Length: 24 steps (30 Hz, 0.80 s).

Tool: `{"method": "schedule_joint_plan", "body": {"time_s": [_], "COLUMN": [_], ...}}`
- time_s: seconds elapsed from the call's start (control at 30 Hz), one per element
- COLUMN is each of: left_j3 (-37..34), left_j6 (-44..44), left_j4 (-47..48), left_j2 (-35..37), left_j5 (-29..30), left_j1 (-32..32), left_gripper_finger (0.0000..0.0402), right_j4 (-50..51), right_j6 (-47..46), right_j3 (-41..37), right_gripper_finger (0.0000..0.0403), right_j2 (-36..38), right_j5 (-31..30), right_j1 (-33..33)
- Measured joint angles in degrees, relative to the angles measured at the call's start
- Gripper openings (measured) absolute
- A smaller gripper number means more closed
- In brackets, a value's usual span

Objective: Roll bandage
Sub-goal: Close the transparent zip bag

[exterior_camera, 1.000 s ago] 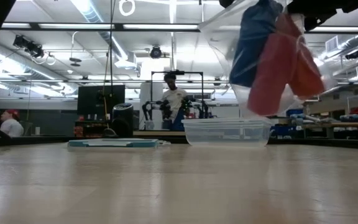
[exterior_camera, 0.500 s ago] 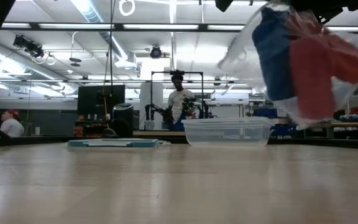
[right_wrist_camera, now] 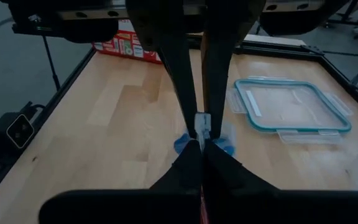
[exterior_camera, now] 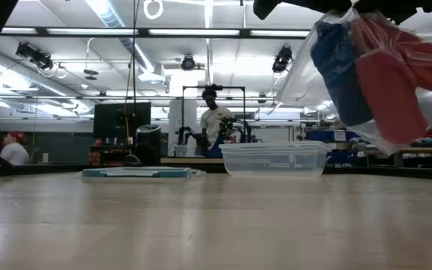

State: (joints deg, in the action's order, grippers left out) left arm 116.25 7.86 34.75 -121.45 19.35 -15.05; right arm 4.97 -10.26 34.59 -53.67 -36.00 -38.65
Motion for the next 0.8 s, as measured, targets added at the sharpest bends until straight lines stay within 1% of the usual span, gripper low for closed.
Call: {"method": "schedule_joint_plan", "body": {"time_s": [0.23, 0.47, 0.8], "left_j3": [-0.01, -0.11, -0.11], "left_j6": [1.83, 3.01, 4.75], "left_j4": [1.8, 3.78, 6.4], "left_j2": [0.02, 0.02, 0.02], "left_j5": [-2.37, -2.84, -5.74], "left_j1": [-0.07, -0.43, -0.51], "left_gripper_finger": [0.0016, 0.0016, 0.0016], "right_j4": [0.17, 0.18, 0.24], "right_j6": [-0.02, -0.02, -0.05], "right_j3": [0.0, 0.0, 0.0], "right_gripper_finger": [0.0, 0.0, 0.0], "right_j2": [0.02, 0.02, 0.03], "right_j5": [0.93, 1.71, 2.24], "right_j1": [-0.23, -0.25, -0.27]}}
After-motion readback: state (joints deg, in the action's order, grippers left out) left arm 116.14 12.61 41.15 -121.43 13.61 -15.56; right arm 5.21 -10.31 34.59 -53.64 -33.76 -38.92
